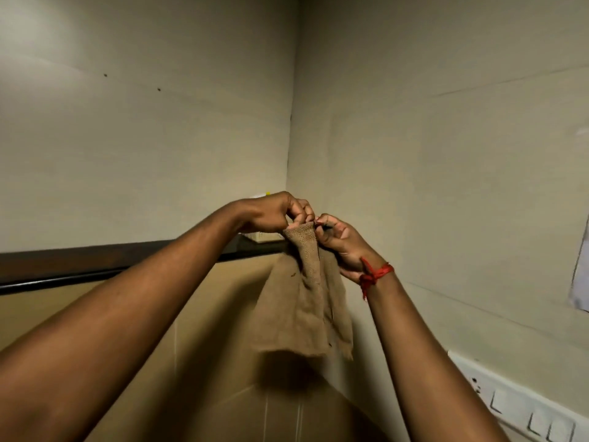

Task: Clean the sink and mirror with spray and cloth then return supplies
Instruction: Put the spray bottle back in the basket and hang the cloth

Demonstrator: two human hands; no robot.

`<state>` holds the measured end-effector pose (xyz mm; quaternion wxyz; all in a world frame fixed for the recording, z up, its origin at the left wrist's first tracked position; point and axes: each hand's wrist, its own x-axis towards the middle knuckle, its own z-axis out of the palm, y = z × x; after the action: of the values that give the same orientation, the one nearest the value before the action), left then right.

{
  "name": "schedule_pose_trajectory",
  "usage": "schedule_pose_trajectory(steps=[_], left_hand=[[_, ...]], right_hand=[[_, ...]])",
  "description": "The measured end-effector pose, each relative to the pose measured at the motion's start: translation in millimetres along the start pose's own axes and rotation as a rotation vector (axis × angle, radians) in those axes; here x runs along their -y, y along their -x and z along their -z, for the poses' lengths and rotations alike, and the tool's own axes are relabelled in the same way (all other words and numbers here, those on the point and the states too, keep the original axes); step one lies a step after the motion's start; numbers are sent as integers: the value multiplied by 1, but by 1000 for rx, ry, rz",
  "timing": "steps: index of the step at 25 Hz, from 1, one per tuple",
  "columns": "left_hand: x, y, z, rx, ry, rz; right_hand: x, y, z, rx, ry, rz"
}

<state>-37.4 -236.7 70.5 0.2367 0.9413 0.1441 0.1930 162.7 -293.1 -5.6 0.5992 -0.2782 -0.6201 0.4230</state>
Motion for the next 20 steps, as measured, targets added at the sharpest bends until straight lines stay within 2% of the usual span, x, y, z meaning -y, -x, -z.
schedule_pose_trajectory(steps=[2, 4, 7, 9, 12, 13, 15, 17, 20], left_hand=[[8, -14, -3, -126, -61, -22], [24, -23, -8, -317, 1, -32], [45, -30, -20, -567, -4, 82], [53, -30, -24, -531, 32, 223], [60, -28, -21, -332, 650, 370], [67, -33, -19, -303, 680, 375], [81, -49, -25, -336, 449, 366], [101, -70, -33, -465, 198, 374], [137, -101, -32, -661, 119, 384]], right_hand=[[8, -9, -3, -19, 47, 17], [10, -14, 3, -3, 101, 20], [4, -26, 16, -16, 286, 26], [-5, -35, 31, -92, 405, 61], [-25, -48, 55, -256, 513, 142], [-33, -53, 62, -290, 509, 150], [-51, -67, 76, -309, 486, 144], [-71, -84, 91, -306, 511, 146], [-90, -120, 115, -384, 716, 133]])
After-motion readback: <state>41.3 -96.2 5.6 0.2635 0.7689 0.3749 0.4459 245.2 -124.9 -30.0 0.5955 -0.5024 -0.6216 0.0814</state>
